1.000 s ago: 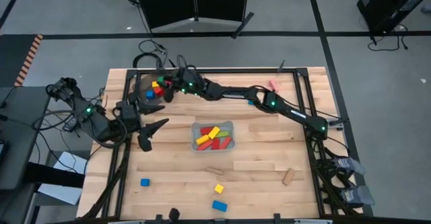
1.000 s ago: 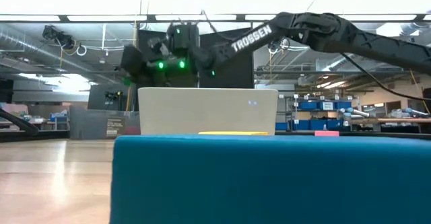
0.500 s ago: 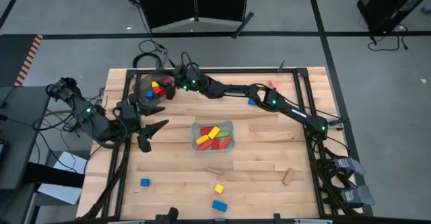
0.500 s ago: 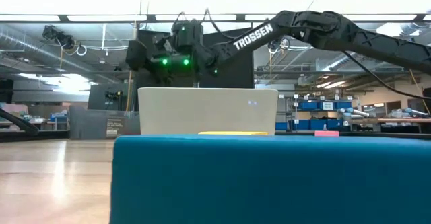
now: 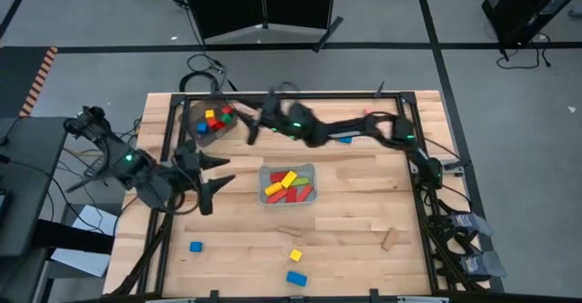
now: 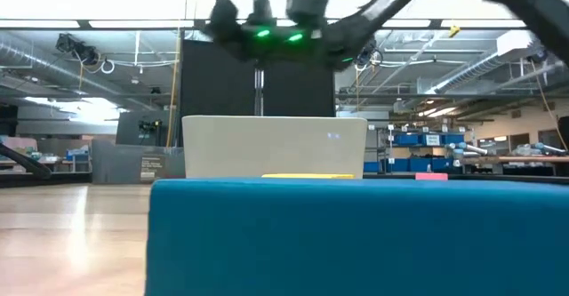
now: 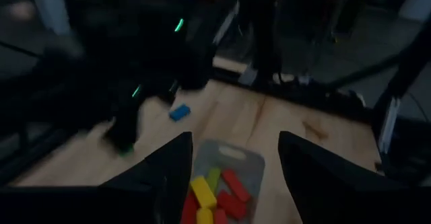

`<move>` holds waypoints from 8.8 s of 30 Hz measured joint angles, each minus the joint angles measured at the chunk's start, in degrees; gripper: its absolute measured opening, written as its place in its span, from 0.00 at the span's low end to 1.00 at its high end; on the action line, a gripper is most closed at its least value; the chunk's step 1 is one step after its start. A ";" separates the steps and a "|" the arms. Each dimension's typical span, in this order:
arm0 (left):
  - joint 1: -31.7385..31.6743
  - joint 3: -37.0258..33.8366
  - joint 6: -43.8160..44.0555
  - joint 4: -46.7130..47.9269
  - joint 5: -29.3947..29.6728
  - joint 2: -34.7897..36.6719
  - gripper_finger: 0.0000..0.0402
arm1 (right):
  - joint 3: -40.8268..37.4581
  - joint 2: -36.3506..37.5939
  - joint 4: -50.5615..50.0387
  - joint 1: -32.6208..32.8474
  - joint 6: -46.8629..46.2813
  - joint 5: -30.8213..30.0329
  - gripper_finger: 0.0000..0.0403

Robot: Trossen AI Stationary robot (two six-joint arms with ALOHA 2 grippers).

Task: Sort blocks by size
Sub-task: Put the blue cube block into the black bin, then put the right brown rectangular block into the gray bin, then put the yellow cube block into the black bin

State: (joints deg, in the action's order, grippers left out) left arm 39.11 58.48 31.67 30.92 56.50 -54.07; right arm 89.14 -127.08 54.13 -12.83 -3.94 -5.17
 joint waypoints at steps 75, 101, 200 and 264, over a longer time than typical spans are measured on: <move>-8.79 1.99 32.62 35.13 -25.36 -33.13 0.34 | -59.77 59.64 -11.78 31.83 13.15 -32.10 0.63; -69.38 -19.34 1.16 3.77 -23.76 -10.17 0.65 | -59.75 59.64 -17.61 35.14 4.15 -32.94 0.63; -6.56 -11.13 -16.47 -55.27 -31.91 -34.66 0.70 | -50.66 43.00 -28.18 24.54 0.02 -11.15 0.28; -11.37 21.16 -25.57 -16.24 -44.86 -62.47 0.34 | -50.66 63.49 -24.57 33.49 15.97 -23.78 0.71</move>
State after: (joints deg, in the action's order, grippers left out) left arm 27.75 79.64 6.09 14.68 11.64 -116.54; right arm 38.48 -63.59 29.56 20.67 12.03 -28.95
